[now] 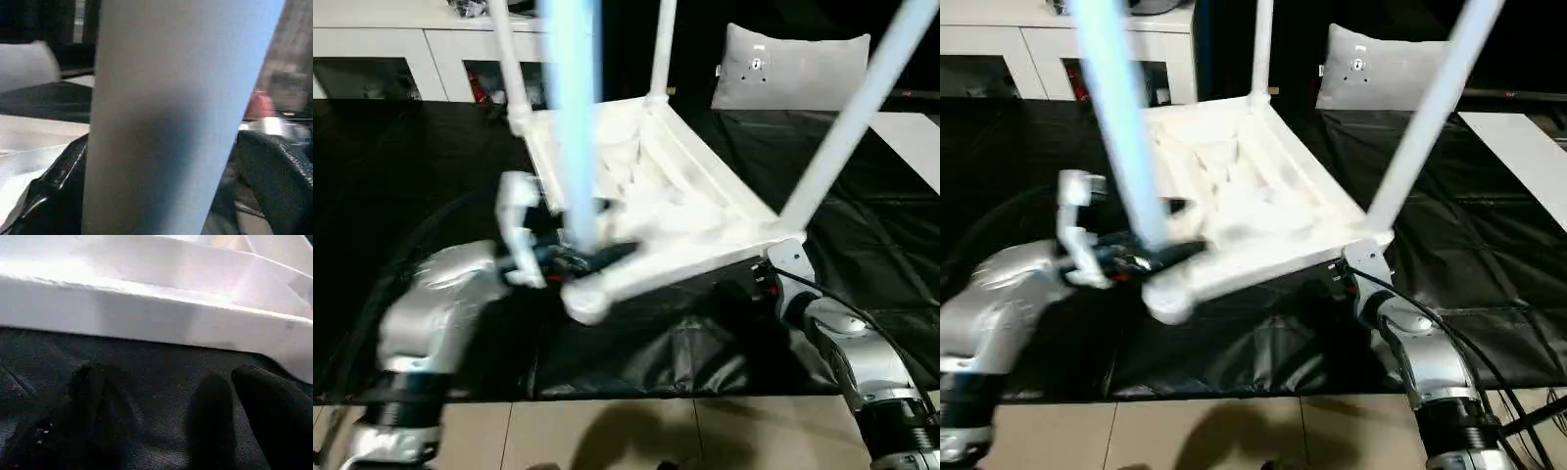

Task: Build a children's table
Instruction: Rotate table base

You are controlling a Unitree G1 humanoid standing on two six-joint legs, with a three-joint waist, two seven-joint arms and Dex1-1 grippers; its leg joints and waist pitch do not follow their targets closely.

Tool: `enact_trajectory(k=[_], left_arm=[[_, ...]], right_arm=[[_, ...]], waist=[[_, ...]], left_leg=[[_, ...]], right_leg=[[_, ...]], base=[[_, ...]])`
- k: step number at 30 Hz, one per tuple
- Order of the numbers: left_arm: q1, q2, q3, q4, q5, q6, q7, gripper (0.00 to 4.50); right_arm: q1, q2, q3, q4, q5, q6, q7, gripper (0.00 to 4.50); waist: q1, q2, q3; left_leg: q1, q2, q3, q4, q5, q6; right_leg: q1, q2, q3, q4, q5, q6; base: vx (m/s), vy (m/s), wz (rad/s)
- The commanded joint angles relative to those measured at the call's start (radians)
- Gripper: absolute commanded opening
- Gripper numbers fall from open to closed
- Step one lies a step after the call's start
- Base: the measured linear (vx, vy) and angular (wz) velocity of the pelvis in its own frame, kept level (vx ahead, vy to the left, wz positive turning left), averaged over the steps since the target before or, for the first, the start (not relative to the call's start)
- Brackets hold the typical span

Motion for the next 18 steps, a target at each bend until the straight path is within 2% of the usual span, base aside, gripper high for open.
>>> enact_trajectory(k=[1,4,6,7,8,9,10,14,16,18], left_arm=[[0.009,0.003,-0.054,-0.092,-0.057,0.051,-0.059,4.41],[0.018,0.006,-0.072,-0.124,-0.08,0.073,-0.066,4.41],[0.029,-0.005,-0.086,-0.165,-0.112,0.098,-0.064,4.41],[0.033,-0.014,-0.093,-0.184,-0.124,0.109,-0.061,4.41],[0.036,-0.018,-0.099,-0.196,-0.13,0.115,-0.061,4.41],[0.04,-0.03,-0.112,-0.221,-0.141,0.128,-0.053,4.41],[0.042,-0.037,-0.119,-0.232,-0.144,0.132,-0.046,4.41],[0.041,-0.1,-0.129,-0.248,-0.18,0.155,0.013,4.41],[0.04,-0.107,-0.132,-0.247,-0.18,0.155,0.018,4.41],[0.036,-0.128,-0.164,-0.236,-0.154,0.144,0.022,4.41]], right_arm=[[-0.008,-0.018,-0.025,0.035,-0.01,-0.005,-0.018,4.5],[-0.011,-0.022,-0.026,0.038,-0.01,-0.021,-0.011,4.5],[-0.022,-0.023,-0.023,0.047,-0.005,-0.046,0.005,4.5],[-0.027,-0.023,-0.019,0.051,-0.004,-0.055,0.012,4.5],[-0.031,-0.022,-0.016,0.052,-0.004,-0.059,0.017,4.5],[-0.042,-0.016,-0.006,0.056,-0.006,-0.068,0.026,4.5],[-0.049,-0.012,-0.001,0.06,-0.007,-0.072,0.03,4.5],[-0.086,0.016,0.037,0.081,-0.022,-0.1,0.046,4.5],[-0.092,0.02,0.044,0.082,-0.025,-0.102,0.048,4.5],[-0.131,0.053,0.081,0.105,-0.038,-0.134,0.066,4.5]], waist=[[0.001,0.002,-0.064],[-0.002,-0.005,-0.062],[-0.002,-0.002,-0.062],[-0.003,-0.01,-0.06],[-0.003,-0.008,-0.06],[-0.005,-0.016,-0.06],[-0.005,-0.012,-0.06],[-0.017,-0.016,-0.06],[-0.021,-0.017,-0.06],[-0.029,-0.014,-0.06]], left_leg=[[-0.016,0.066,-0.014,-0.08,-0.031,0.056],[-0.017,0.065,-0.011,-0.08,-0.028,0.066],[-0.017,0.064,-0.012,-0.078,-0.036,0.066],[-0.02,0.063,-0.011,-0.079,-0.047,0.065],[-0.019,0.062,-0.011,-0.079,-0.047,0.065],[-0.019,0.062,-0.011,-0.078,-0.046,0.067],[-0.021,0.063,-0.011,-0.078,-0.042,0.067],[-0.024,0.06,-0.01,-0.075,-0.038,0.069],[-0.027,0.059,-0.011,-0.075,-0.038,0.072],[-0.027,0.058,-0.012,-0.075,-0.045,0.076]], right_leg=[[0.067,-0.081,0.07,-0.065,-0.205,-0.216],[0.068,-0.079,0.07,-0.066,-0.202,-0.223],[0.069,-0.08,0.069,-0.067,-0.223,-0.219],[0.07,-0.08,0.068,-0.071,-0.261,-0.205],[0.07,-0.079,0.068,-0.073,-0.271,-0.2],[0.069,-0.078,0.068,-0.075,-0.287,-0.19],[0.07,-0.08,0.067,-0.074,-0.291,-0.188],[0.07,-0.076,0.066,-0.075,-0.281,-0.19],[0.071,-0.075,0.065,-0.077,-0.285,-0.185],[0.069,-0.074,0.064,-0.079,-0.308,-0.174]], base=[[0.0,0.0,0.0],[0.0,0.0,0.0],[0.0,0.0,0.0],[0.0,0.0,0.0],[0.0,0.0,0.0],[0.0,0.0,0.0],[0.0,0.0,0.0],[0.0,0.0,0.0],[0.0,0.0,0.0],[0.0,0.0,0.0]])
